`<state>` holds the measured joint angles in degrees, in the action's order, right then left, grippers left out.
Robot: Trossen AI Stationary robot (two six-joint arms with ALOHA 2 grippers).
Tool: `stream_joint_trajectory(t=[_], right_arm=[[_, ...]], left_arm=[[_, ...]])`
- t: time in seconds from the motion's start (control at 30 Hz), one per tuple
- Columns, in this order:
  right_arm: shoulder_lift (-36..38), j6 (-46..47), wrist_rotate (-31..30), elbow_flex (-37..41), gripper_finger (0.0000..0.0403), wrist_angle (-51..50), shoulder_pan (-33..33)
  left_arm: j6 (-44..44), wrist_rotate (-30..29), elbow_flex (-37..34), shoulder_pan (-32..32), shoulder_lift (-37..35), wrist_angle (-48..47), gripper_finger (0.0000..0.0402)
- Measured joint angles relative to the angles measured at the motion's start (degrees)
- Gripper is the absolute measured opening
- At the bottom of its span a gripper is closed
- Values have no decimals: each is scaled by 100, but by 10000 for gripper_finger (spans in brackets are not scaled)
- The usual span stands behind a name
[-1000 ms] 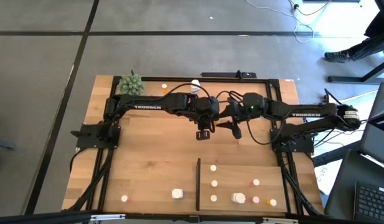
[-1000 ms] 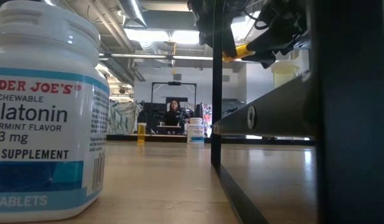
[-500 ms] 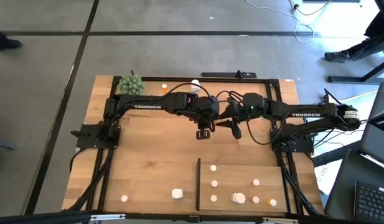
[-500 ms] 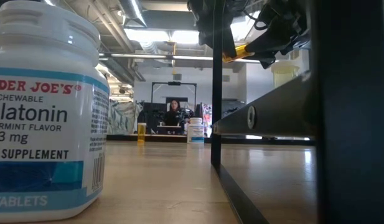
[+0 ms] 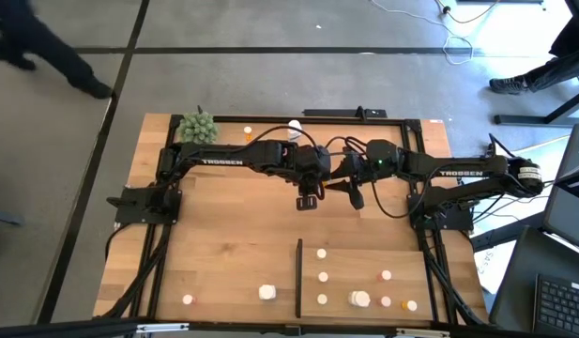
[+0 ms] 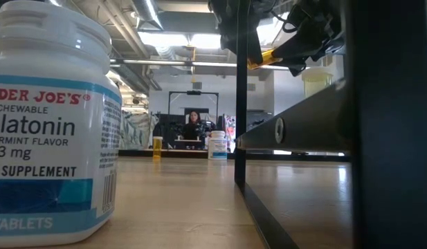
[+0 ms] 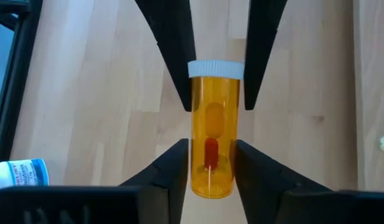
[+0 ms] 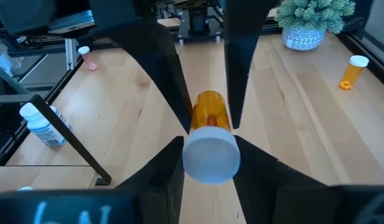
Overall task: Pick and place medicine bottles onto shelf by color
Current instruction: Put the bottom orange pill bottle on the shelf aligned with the other orange pill bottle
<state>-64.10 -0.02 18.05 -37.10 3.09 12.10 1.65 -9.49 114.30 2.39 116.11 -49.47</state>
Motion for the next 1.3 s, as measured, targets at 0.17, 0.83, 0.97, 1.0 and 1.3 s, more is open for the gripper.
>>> stream_joint_trajectory(t=[0.17,0.83,0.97,1.0,1.3], right_arm=[[2,86,-36,0,114,0,6],[17,140,6,-291,115,-783,-2],[45,97,-5,-643,115,-1536,-2],[59,95,-49,-747,115,-1784,-2],[172,164,-579,-1515,119,-3692,-4]], left_arm=[[-130,-426,0,-54,0,7,139],[-278,-46,12,-107,-314,-215,141],[-353,-56,7,-109,-432,-254,139],[-401,-53,-2,-109,-509,-370,139],[-649,-375,7,-107,-839,-632,140]])
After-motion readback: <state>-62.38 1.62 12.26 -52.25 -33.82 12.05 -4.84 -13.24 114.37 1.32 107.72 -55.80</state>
